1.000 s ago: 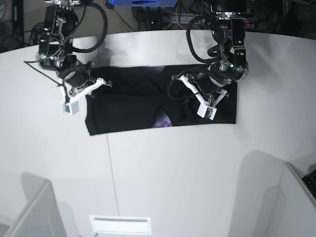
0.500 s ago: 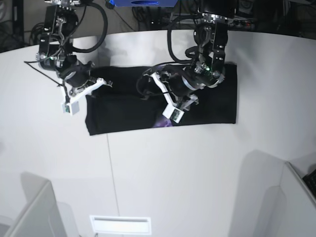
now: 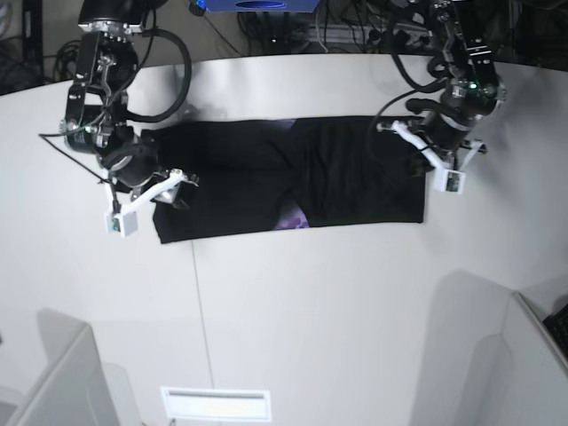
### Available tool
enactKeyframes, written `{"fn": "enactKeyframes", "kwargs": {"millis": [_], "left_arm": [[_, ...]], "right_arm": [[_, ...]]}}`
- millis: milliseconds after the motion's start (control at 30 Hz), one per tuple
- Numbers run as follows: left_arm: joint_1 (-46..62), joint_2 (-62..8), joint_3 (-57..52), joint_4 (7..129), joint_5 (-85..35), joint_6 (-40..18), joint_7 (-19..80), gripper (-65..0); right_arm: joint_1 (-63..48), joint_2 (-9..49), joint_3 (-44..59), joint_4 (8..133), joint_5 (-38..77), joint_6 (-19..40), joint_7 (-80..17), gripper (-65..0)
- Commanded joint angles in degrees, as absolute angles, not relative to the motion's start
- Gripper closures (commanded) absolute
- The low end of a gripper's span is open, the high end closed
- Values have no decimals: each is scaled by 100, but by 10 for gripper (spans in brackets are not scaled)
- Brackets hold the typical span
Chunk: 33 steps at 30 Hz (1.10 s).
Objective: Fold the T-shirt properly
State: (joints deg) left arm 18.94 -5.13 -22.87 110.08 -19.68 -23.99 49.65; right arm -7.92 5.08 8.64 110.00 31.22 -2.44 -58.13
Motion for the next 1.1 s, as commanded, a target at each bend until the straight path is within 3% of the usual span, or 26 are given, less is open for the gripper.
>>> {"fn": "enactKeyframes", "kwargs": {"millis": [0,67,100,233,367,500,667,900,1067], "left_arm": [[1912,-611,-2501,11081,-2079,-2457,4831,0],[1956,-760,-2932,11073,-2079,-2475,4831,0],[1956,-796,-3099,11029,-2070,-2475,4831,0],[1956,-919,-3609,10580,-2070,-2484,4796,0],[1921,-1024,-3749,10132,-2070,-2484,4787,0],[1903,-1059,-3741,9912,-2070,-2484,4778,0],[1886,-1059,-3688,9903,-2062,-2484,4778,0],[1675,-1051,-3407,9648,-2009,-2484,4778,0],[1516,-1121,-3108,8989,-2009,-2484,4171,0]], "right_arm": [[-708,602,989,10976,3187,-224,-5754,-438],[-673,690,1051,10712,3187,-224,-5745,-542],[-629,743,1059,10545,3187,-224,-5745,-560],[-479,866,1086,9930,3187,-154,-5692,-549],[-321,840,1095,9578,3152,523,-5666,-549],[-259,840,1077,9130,3152,567,-5358,-534],[-382,831,1024,8998,3178,611,-5314,-387],[-497,787,549,8980,3178,620,-5279,-296],[-514,804,558,8954,3160,620,-4875,-45]]}}
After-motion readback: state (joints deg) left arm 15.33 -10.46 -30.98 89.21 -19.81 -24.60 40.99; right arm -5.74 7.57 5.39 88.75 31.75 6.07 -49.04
